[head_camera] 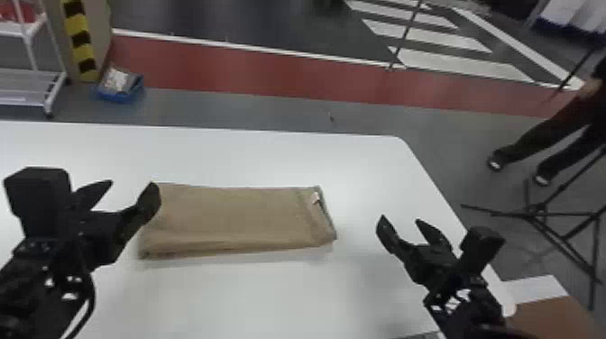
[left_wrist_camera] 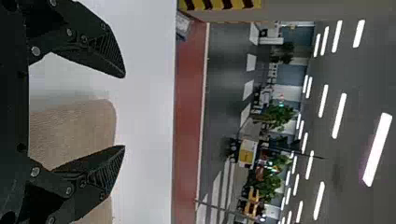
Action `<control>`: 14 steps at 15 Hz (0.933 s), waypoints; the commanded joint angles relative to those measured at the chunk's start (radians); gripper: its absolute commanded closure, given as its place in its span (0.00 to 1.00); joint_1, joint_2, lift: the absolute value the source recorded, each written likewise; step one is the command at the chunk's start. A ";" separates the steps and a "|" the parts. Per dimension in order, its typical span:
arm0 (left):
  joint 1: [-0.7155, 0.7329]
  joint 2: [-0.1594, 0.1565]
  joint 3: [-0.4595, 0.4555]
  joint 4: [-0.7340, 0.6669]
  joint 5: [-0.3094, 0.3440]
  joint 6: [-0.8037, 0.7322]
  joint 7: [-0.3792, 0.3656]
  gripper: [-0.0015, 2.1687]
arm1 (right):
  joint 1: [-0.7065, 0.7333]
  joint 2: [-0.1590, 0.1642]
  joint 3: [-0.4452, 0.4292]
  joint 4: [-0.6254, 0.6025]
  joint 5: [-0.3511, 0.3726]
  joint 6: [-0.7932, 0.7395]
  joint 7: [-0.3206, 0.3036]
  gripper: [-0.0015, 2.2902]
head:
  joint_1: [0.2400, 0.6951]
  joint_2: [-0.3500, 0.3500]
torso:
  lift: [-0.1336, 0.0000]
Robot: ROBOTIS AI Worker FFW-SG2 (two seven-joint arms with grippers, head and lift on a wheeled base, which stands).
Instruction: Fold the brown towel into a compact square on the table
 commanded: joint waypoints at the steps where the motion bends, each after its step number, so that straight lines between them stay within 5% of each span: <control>1: 0.017 -0.005 -0.028 0.000 -0.075 -0.095 0.006 0.02 | -0.003 0.003 0.017 -0.005 0.002 0.013 -0.002 0.04 | 1.00 0.07 | 0.12; 4: -0.014 -0.009 -0.103 0.123 -0.124 -0.246 0.004 0.12 | -0.003 0.007 0.059 -0.013 0.019 0.019 -0.015 0.04 | 1.00 0.08 | 0.12; 8: -0.096 -0.015 -0.192 0.247 -0.157 -0.233 -0.010 0.79 | -0.032 0.009 0.108 -0.017 0.019 0.084 -0.018 0.04 | 1.00 0.06 | 0.12; 14: -0.155 -0.017 -0.214 0.339 -0.156 -0.138 -0.054 0.79 | -0.159 0.006 0.155 -0.053 0.052 0.314 -0.019 0.04 | 1.00 0.07 | 0.12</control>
